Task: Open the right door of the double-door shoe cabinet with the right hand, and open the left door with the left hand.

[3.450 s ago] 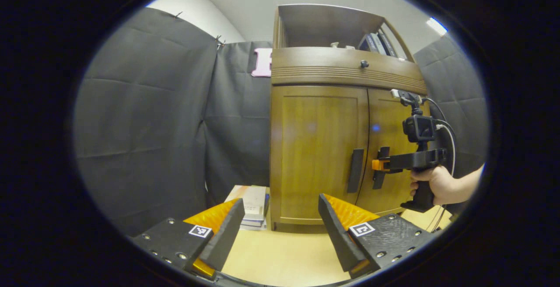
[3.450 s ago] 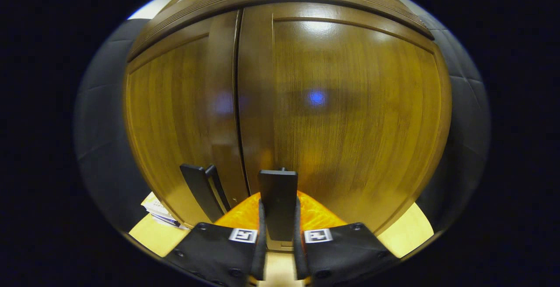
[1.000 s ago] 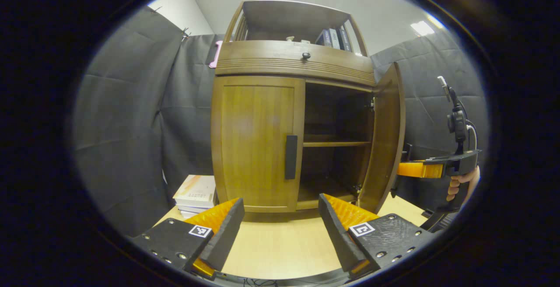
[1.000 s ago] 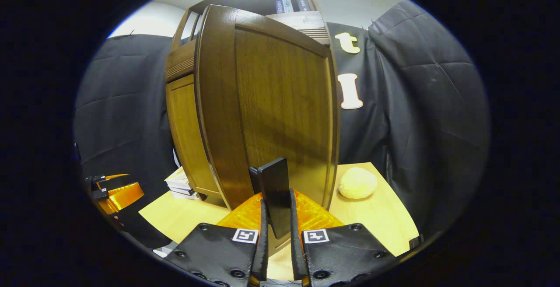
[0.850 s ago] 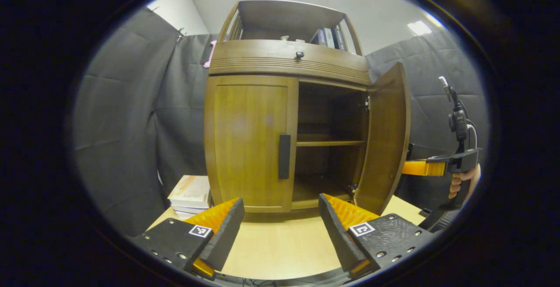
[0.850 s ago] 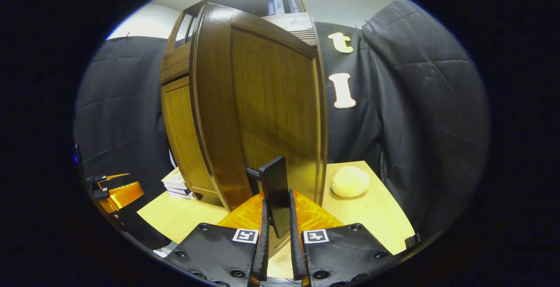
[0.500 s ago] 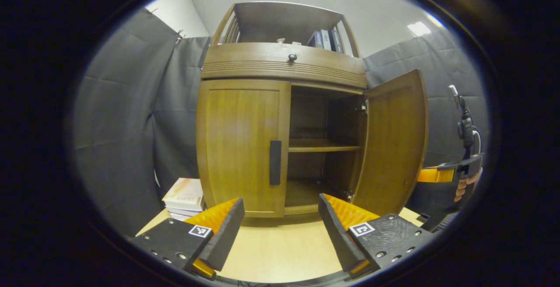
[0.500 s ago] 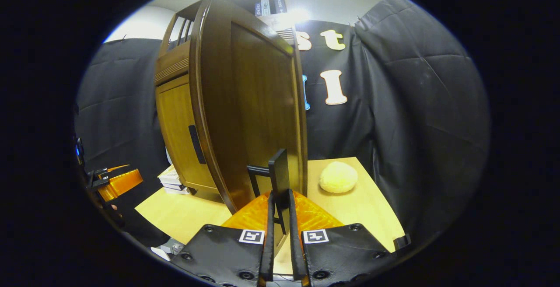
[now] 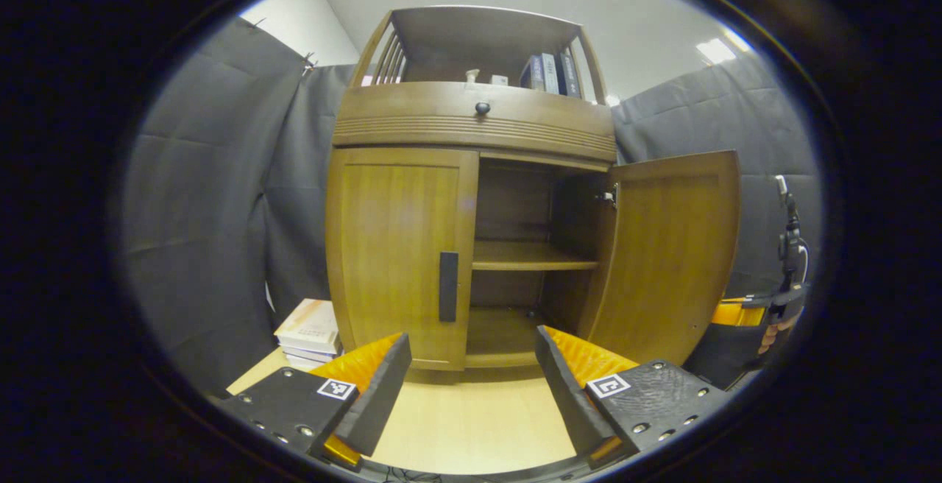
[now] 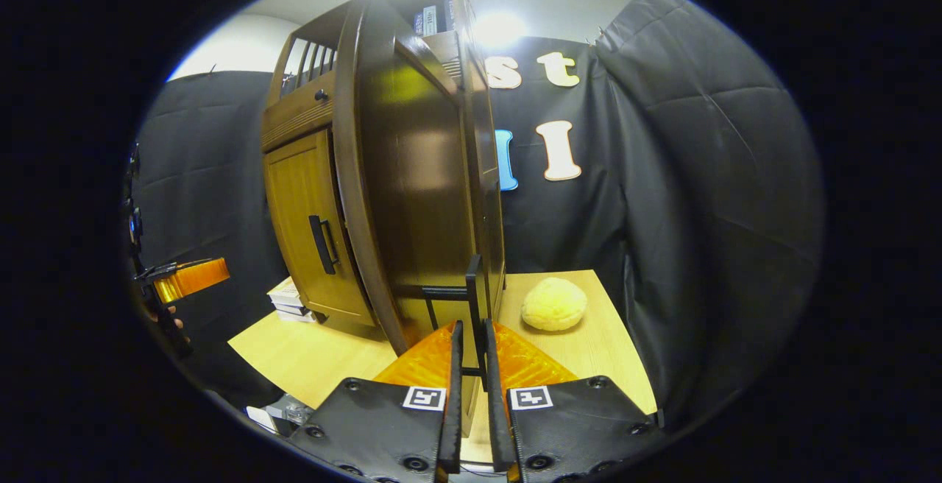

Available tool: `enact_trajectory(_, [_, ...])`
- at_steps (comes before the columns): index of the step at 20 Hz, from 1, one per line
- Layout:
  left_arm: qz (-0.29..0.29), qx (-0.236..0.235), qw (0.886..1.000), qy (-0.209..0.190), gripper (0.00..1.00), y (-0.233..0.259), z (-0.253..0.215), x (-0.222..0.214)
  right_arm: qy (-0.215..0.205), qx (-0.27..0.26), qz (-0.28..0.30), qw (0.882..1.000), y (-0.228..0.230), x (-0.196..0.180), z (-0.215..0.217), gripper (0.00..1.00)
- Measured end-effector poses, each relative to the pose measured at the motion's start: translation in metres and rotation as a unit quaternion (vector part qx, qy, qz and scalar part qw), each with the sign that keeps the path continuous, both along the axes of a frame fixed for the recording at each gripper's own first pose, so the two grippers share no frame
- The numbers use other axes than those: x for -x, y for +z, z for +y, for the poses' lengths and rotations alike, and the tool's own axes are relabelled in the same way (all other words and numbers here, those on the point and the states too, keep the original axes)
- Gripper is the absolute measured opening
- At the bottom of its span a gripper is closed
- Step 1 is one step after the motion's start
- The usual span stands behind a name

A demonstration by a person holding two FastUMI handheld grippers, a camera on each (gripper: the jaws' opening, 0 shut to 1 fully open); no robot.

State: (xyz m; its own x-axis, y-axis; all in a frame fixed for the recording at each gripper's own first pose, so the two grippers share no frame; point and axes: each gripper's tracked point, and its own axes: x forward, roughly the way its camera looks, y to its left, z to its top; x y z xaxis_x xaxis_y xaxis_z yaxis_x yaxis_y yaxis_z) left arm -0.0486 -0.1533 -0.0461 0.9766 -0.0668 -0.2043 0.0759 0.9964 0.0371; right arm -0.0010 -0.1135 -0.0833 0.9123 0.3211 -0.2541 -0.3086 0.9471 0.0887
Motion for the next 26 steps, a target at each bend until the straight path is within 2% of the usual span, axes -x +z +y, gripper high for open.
enact_trajectory(6, [-0.019,0.003,0.996,0.085,0.99,0.027,0.022,0.024,0.039,-0.043,0.012,0.998,0.002,-0.001,-0.004,0.17])
enact_trajectory(12, [-0.005,-0.003,0.994,0.107,0.98,0.013,0.052,0.036,0.024,-0.043,0.012,0.999,0.006,0.007,-0.012,0.17])
enact_trajectory(14, [0.0,0.012,0.995,0.096,0.99,0.007,0.054,0.027,0.008,-0.037,0.016,0.999,0.004,0.02,-0.019,0.17])
enact_trajectory(18, [0.009,0.023,0.997,0.071,0.99,-0.001,0.072,0.002,-0.052,-0.038,0.019,0.998,0.014,0.048,-0.03,0.17])
enact_trajectory(22, [0.003,0.027,0.998,0.047,0.99,0.004,0.105,-0.022,-0.088,-0.02,0.005,0.996,0.035,0.077,-0.015,0.17])
enact_trajectory(26, [-0.001,0.02,1.0,0.017,0.99,0.002,0.141,-0.042,-0.109,0.001,-0.022,0.994,0.065,0.096,0.026,0.17])
